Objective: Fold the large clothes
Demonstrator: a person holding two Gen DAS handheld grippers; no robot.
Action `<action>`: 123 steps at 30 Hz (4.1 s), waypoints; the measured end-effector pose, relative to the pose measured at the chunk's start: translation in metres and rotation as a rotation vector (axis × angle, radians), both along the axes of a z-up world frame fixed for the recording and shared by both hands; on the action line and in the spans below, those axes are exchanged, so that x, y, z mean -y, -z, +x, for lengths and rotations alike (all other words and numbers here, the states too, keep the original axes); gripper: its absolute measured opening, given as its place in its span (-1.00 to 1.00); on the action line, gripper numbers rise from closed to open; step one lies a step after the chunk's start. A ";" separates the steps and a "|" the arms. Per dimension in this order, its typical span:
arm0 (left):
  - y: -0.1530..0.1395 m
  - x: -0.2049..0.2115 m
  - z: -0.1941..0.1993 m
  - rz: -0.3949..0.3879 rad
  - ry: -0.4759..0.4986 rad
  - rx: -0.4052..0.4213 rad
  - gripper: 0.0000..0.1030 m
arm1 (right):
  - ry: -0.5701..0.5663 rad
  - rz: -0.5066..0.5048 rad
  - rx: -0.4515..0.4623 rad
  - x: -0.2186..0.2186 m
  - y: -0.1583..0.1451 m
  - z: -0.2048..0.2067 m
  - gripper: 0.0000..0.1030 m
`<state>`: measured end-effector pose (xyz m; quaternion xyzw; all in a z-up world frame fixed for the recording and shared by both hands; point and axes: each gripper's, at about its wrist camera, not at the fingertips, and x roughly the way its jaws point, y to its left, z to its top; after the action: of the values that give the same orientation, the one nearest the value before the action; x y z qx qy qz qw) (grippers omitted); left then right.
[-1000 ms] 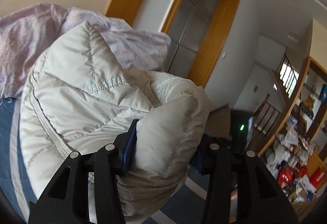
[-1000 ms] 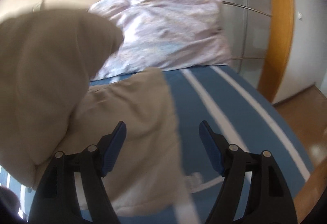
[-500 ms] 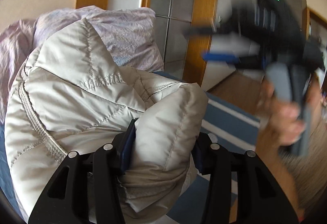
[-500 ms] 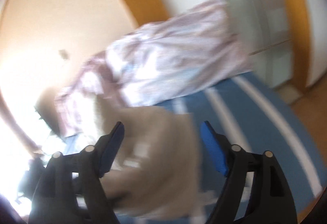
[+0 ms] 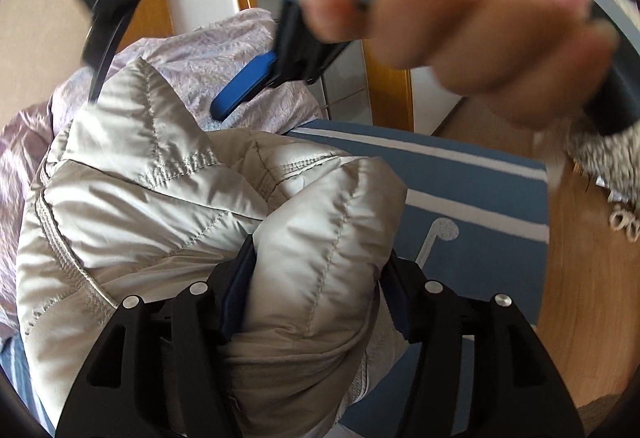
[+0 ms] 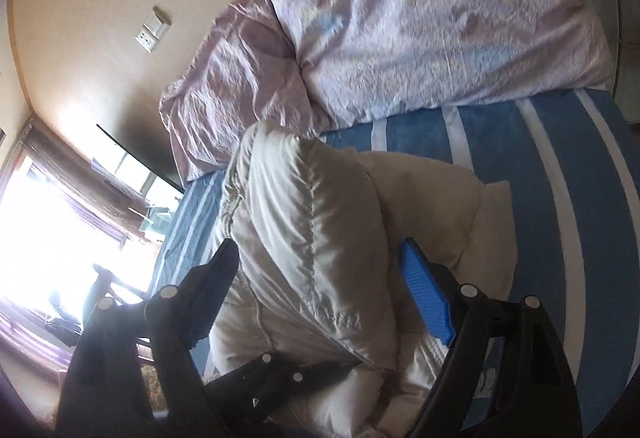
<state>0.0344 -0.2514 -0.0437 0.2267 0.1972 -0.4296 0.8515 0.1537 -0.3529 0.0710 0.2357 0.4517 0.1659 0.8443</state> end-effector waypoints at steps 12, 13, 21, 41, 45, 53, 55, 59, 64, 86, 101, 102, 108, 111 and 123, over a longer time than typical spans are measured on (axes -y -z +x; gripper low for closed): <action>0.007 0.009 0.004 0.063 0.018 0.028 0.18 | -0.036 -0.013 -0.108 0.001 0.031 0.012 0.07; 0.008 0.009 0.003 0.067 0.019 0.029 0.18 | -0.037 0.001 -0.124 0.004 0.036 0.012 0.07; 0.010 0.018 0.002 0.091 0.029 0.039 0.24 | -0.049 0.009 -0.141 0.001 0.054 0.008 -0.23; -0.106 -0.131 0.088 -0.204 -0.164 -0.199 0.54 | 0.021 0.141 -0.121 0.034 0.066 -0.001 -0.63; -0.101 -0.151 0.135 -0.259 -0.265 -0.309 0.54 | 0.037 0.154 -0.117 0.039 0.069 -0.003 -0.63; -0.072 -0.147 0.164 -0.219 -0.316 -0.355 0.54 | 0.108 0.193 -0.107 0.059 0.090 -0.010 -0.61; -0.067 -0.140 0.164 -0.197 -0.320 -0.350 0.54 | 0.120 0.189 -0.104 0.061 0.094 -0.011 -0.61; -0.066 -0.132 0.164 -0.166 -0.326 -0.339 0.54 | 0.131 0.175 -0.099 0.062 0.100 -0.011 -0.60; -0.055 -0.124 0.165 -0.122 -0.343 -0.344 0.55 | 0.140 0.147 -0.094 0.062 0.106 -0.009 -0.61; -0.033 -0.114 0.149 -0.048 -0.440 -0.239 0.56 | 0.220 0.007 -0.049 0.054 0.099 -0.019 -0.37; -0.034 -0.114 0.155 -0.052 -0.425 -0.273 0.56 | 0.358 -0.199 0.170 0.038 0.036 -0.057 -0.34; -0.034 -0.114 0.155 -0.051 -0.427 -0.274 0.56 | 0.330 -0.218 0.153 0.031 0.040 -0.054 -0.34; -0.034 -0.113 0.155 -0.052 -0.433 -0.274 0.57 | 0.279 -0.218 0.094 0.017 0.059 -0.042 -0.34; -0.034 -0.114 0.155 -0.053 -0.433 -0.274 0.57 | 0.278 -0.218 0.069 0.020 0.068 -0.038 -0.37; -0.042 -0.113 0.156 -0.057 -0.428 -0.290 0.60 | 0.258 -0.150 0.012 0.029 0.103 -0.028 -0.39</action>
<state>0.1906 -0.1381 -0.0013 0.0920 0.3484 -0.2732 0.8919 0.1259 -0.3817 -0.0319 0.2274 0.4237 0.0231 0.8765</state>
